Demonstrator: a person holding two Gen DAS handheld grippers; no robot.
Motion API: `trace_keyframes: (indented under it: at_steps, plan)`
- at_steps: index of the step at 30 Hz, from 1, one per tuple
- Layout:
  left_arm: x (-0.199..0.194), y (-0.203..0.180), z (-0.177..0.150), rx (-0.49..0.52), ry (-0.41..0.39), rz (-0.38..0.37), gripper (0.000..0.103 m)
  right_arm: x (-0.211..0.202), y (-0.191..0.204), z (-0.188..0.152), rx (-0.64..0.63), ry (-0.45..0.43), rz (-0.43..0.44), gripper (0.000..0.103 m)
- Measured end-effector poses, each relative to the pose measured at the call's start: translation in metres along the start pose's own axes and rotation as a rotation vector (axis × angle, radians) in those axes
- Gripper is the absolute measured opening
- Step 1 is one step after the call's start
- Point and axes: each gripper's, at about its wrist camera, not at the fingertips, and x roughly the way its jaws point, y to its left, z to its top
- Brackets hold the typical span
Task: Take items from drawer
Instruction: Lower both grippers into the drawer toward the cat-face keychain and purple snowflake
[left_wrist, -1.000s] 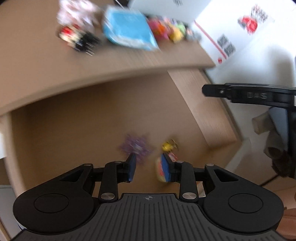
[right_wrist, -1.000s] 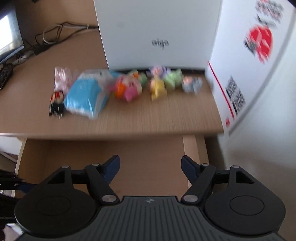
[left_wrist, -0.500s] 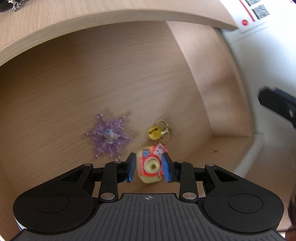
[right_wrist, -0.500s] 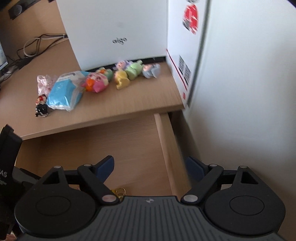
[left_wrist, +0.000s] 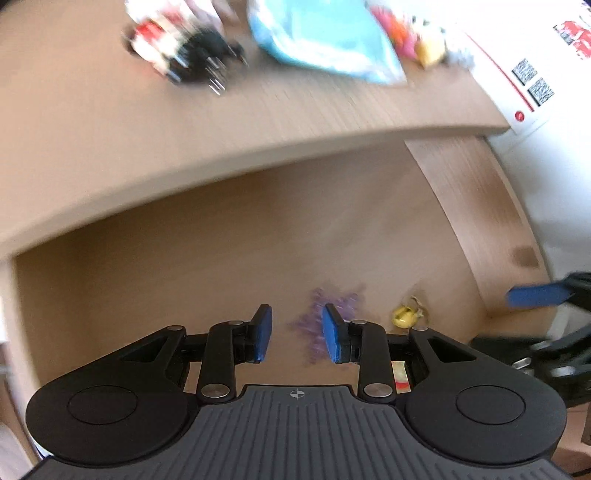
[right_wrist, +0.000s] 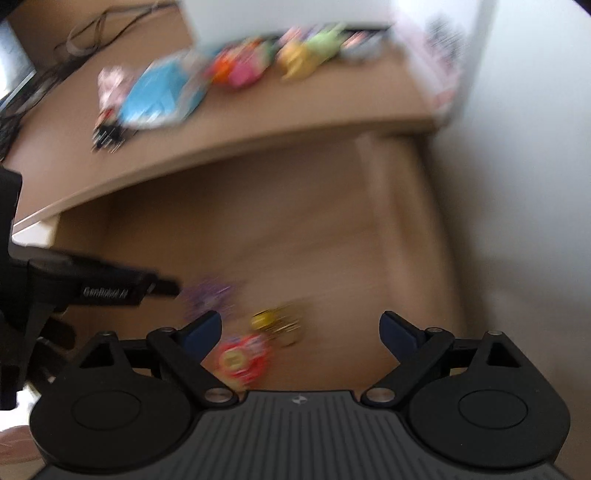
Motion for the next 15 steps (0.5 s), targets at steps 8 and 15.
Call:
trace_keyframes:
  at_steps: [8,15]
  plan:
    - [-0.034,0.001,-0.027,0.017,-0.062,0.063,0.033,0.087,0.041,0.008,-0.11,0.285,-0.056,0.089]
    - [-0.041,0.016,-0.029,0.01,-0.037,0.009,0.033,0.089,0.055,0.007,-0.219,0.281,-0.094,0.053]
